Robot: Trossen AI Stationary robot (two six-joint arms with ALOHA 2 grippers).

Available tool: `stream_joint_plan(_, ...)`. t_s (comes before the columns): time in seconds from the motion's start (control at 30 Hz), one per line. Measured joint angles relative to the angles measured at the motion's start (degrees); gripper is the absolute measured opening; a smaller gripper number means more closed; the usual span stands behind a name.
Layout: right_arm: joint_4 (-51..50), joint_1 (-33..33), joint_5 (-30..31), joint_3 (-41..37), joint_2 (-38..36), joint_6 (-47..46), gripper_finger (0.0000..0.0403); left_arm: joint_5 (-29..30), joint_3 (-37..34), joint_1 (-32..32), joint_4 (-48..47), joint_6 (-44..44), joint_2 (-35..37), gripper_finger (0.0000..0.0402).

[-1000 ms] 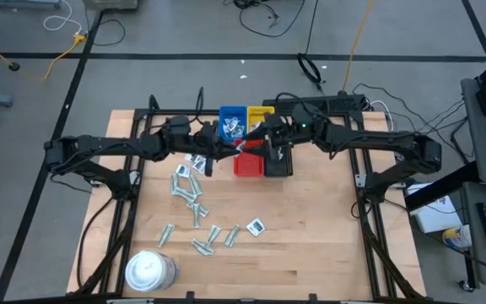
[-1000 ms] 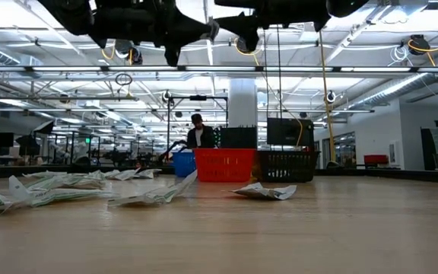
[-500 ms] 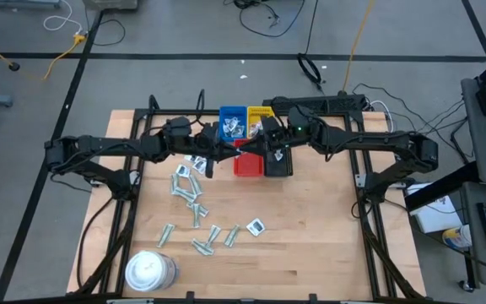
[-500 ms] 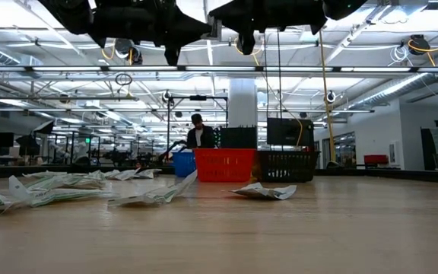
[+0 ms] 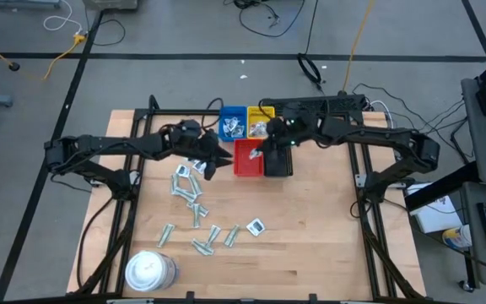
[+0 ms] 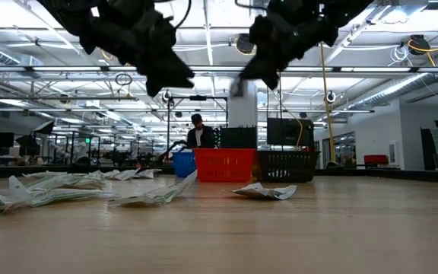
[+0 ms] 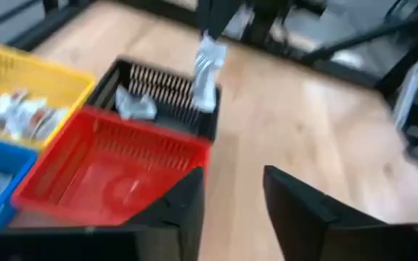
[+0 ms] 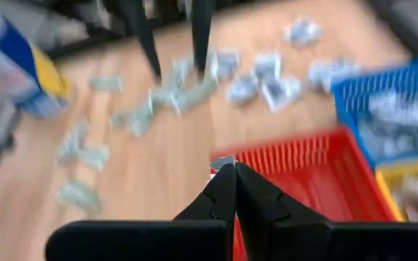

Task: Pick & Place First Aid Supplies
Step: Put the towelette pack into the black bin

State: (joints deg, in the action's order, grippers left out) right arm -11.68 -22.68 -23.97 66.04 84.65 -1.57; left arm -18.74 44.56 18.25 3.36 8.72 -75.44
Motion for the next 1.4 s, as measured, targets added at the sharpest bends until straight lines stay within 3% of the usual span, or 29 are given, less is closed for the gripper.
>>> stream_joint_plan(0.13,-7.5,-1.0,3.3,0.0,0.7,6.0,0.0001,1.0,0.0,0.5,-7.4,-2.2,0.0,0.0173)
stream_joint_plan(0.3,-15.0,-2.5,7.8,-0.2,0.8,11.7,0.0,1.8,0.0,0.8,-14.2,-3.9,0.0,0.018)
stream_joint_plan(0.63,-10.4,-2.8,10.5,-10.3,0.8,14.0,0.0007,7.1,0.0,0.8,-22.4,-6.7,0.0,0.0159)
stream_joint_plan(0.8,-8.7,-2.4,10.4,-11.1,0.8,13.2,0.0065,16.7,0.0,1.0,-26.0,-0.7,0.0,0.0169)
stream_joint_plan(1.03,-7.3,-2.3,10.6,-11.1,0.8,11.9,0.0153,19.6,0.0,2.5,-32.4,12.2,0.0,0.019)
stream_joint_plan(1.17,-5.9,-2.4,10.5,-11.1,0.8,9.9,0.0178,22.9,0.0,3.1,-35.8,20.4,0.0,0.0183)
stream_joint_plan(1.4,-4.8,-2.4,10.4,-11.1,0.8,9.8,0.0189,25.2,0.0,3.5,-36.3,26.6,-3.5,0.016)
